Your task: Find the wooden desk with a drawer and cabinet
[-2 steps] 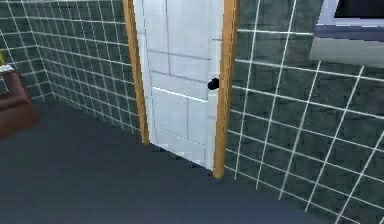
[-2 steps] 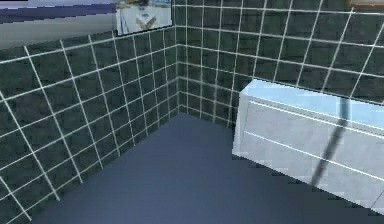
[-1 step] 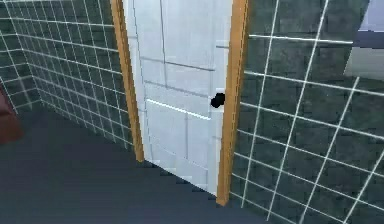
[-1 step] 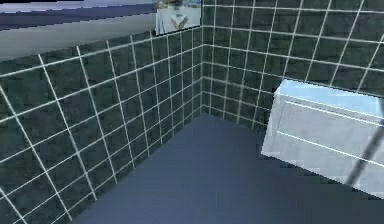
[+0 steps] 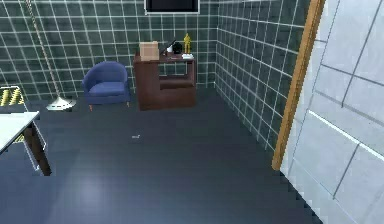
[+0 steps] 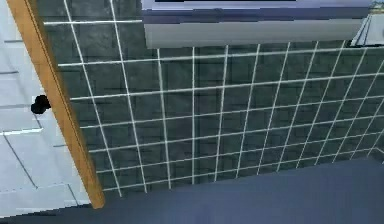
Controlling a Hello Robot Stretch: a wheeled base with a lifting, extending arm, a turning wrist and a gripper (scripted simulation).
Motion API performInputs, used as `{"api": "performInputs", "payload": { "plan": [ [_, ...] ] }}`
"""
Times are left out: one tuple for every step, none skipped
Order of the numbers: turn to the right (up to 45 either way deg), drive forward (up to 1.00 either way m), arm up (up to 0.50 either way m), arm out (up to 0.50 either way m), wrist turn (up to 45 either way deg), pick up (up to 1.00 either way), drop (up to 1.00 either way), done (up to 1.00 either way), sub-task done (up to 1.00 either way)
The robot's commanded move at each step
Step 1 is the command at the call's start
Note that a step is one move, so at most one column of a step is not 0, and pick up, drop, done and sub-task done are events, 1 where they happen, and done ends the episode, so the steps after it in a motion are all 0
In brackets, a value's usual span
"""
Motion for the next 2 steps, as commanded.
{"api": "performInputs", "payload": {
  "plan": [
    [-9.0, 0.0, 0.0, 0.0, 0.0, 0.0, 0.0, 0.0, 0.0],
    [0.0, 1.0, 0.0, 0.0, 0.0, 0.0, 0.0, 0.0, 0.0]
  ]
}}
